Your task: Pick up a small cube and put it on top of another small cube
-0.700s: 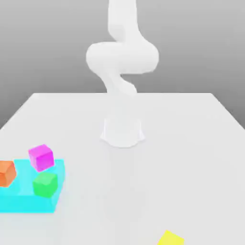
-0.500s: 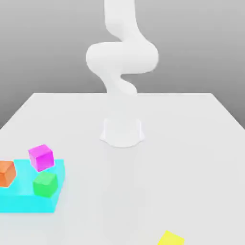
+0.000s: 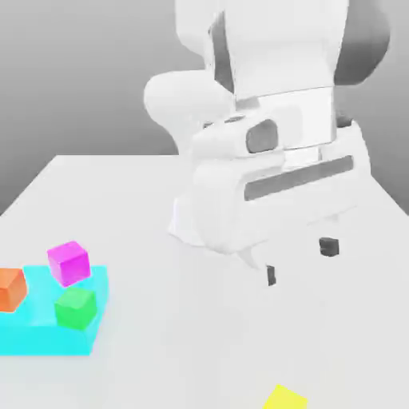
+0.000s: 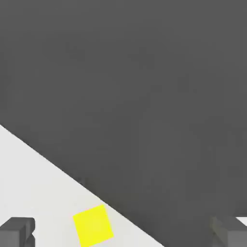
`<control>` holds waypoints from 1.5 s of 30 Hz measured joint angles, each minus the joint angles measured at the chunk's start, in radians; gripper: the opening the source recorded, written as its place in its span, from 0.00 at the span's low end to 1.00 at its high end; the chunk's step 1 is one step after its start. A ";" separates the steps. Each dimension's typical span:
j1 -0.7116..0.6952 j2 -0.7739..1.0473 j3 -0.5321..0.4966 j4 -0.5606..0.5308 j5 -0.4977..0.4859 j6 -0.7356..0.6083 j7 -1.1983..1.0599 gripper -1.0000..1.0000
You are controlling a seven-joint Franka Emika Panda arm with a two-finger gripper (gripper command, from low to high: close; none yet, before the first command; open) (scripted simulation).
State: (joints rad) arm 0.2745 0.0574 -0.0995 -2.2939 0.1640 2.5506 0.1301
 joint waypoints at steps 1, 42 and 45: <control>0.001 0.035 0.003 0.000 -0.003 0.012 -0.021 0.50; -0.374 -0.144 -0.286 -0.306 -0.208 -0.034 0.062 0.00; -0.376 -0.054 -0.281 -0.324 -0.153 0.069 0.022 0.00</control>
State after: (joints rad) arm -0.1019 0.0038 -0.3801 -2.6175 0.0112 2.6193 0.1523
